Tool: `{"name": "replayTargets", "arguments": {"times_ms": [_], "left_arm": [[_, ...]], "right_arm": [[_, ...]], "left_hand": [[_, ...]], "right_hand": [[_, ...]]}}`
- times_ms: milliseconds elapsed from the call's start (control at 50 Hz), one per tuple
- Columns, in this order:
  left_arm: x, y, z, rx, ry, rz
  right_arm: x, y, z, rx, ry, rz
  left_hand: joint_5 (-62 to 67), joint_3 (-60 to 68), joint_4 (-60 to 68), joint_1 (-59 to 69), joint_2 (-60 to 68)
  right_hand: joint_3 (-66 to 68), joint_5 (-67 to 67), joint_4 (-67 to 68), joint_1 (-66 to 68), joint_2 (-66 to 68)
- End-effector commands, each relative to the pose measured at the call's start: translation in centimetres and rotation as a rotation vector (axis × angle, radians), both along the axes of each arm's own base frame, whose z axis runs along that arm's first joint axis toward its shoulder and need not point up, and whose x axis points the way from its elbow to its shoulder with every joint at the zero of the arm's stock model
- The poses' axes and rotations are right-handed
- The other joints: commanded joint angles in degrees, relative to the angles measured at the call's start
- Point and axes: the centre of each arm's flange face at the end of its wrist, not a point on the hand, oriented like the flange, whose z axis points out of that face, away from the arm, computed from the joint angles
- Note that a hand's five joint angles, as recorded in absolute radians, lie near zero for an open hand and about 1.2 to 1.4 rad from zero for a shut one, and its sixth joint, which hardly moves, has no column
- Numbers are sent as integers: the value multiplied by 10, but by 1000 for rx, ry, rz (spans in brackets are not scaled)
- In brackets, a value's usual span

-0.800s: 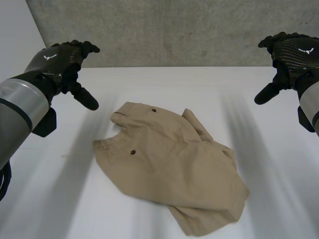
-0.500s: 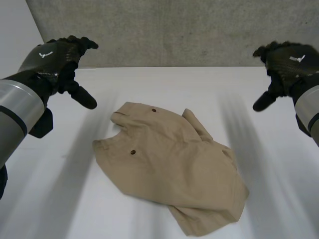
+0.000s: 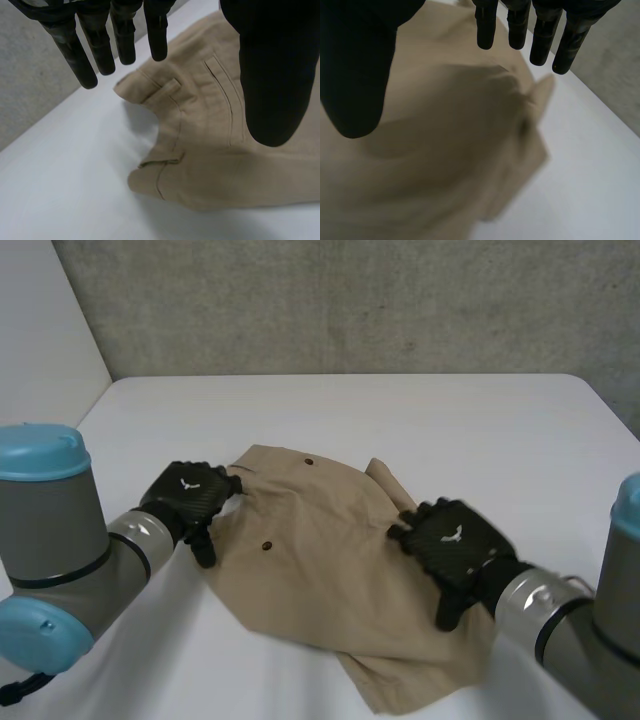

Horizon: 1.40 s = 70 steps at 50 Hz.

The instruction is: Fold the shorts.

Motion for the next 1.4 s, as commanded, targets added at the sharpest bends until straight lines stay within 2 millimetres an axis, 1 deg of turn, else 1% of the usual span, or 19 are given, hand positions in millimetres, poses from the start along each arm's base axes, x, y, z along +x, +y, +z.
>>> {"name": "replayTargets", "arguments": {"times_ms": [20, 60, 180, 240, 280, 320, 400, 440, 500, 560, 580, 660, 800, 920, 1060, 1160, 1300, 1360, 1400], "left_arm": [[2, -7, -11, 15, -4, 6], [3, -9, -13, 18, -5, 11], [4, -11, -18, 26, -13, 16], [7, -14, -22, 31, -31, 20], [8, -15, -25, 28, -52, 16], [9, -15, -26, 28, -67, 13], [14, -17, -28, 31, -88, 15], [15, -17, -27, 30, -90, 18], [16, -18, -24, 24, -86, 21], [18, -18, -16, 5, -75, 23], [18, -17, -16, 5, -74, 21], [16, -14, -18, 17, -64, -11], [11, -9, -21, 36, -51, -56], [7, -8, -35, 69, -69, -67], [6, -11, -36, 63, -69, -68], [6, -12, -44, 80, -74, -67], [5, -15, -48, 84, -77, -68], [4, -16, -49, 84, -77, -66], [4, -17, -49, 83, -76, -67]], "right_arm": [[13, 31, -8, 24, -8, 102], [14, 37, -10, 30, -3, 116], [16, 45, -15, 46, 4, 138], [18, 46, -19, 58, 12, 144], [18, 42, -28, 65, 23, 132], [18, 39, -32, 59, 29, 116], [17, 28, -31, 10, 40, 49], [15, 18, -28, -24, 38, -5], [15, 10, -22, -82, 27, -50], [15, 5, -14, -120, 14, -75], [15, 1, -9, -142, 7, -94], [13, -10, -4, -159, 10, -142], [14, -11, -4, -163, 8, -142], [15, -15, -8, -157, 14, -147], [14, -18, -6, -166, 10, -158], [13, -21, -5, -174, 16, -184], [12, -26, -3, -190, 20, -223], [13, -30, -1, -202, 12, -227], [13, -34, 0, -212, 6, -236]], "left_hand": [[59, 63, 60, 58, 61], [59, 63, 60, 58, 61], [59, 63, 60, 58, 61], [59, 63, 60, 58, 61], [56, 60, 57, 54, 57], [54, 58, 55, 53, 55], [52, 56, 53, 51, 54], [51, 55, 52, 49, 52], [51, 54, 52, 49, 52], [51, 54, 52, 49, 52], [51, 54, 52, 49, 52], [52, 56, 53, 51, 54], [86, 90, 87, 85, 87], [147, 150, 148, 145, 148], [147, 150, 148, 145, 148], [142, 145, 143, 140, 143], [150, 154, 151, 149, 151], [188, 192, 190, 187, 190], [299, 303, 300, 298, 301]], "right_hand": [[50, 33, 39, 60, 45], [52, 35, 41, 61, 47], [67, 50, 56, 77, 62], [106, 89, 94, 115, 100], [163, 146, 152, 172, 158], [235, 218, 224, 244, 230], [673, 656, 662, 683, 668], [681, 663, 669, 690, 675], [681, 663, 669, 690, 675], [681, 663, 669, 690, 675], [681, 663, 669, 690, 675], [681, 663, 669, 690, 675], [681, 663, 669, 690, 675], [681, 663, 669, 690, 675], [681, 663, 669, 690, 675], [681, 663, 669, 690, 675], [681, 663, 669, 690, 675], [681, 663, 669, 690, 675], [681, 663, 669, 690, 675]]}}
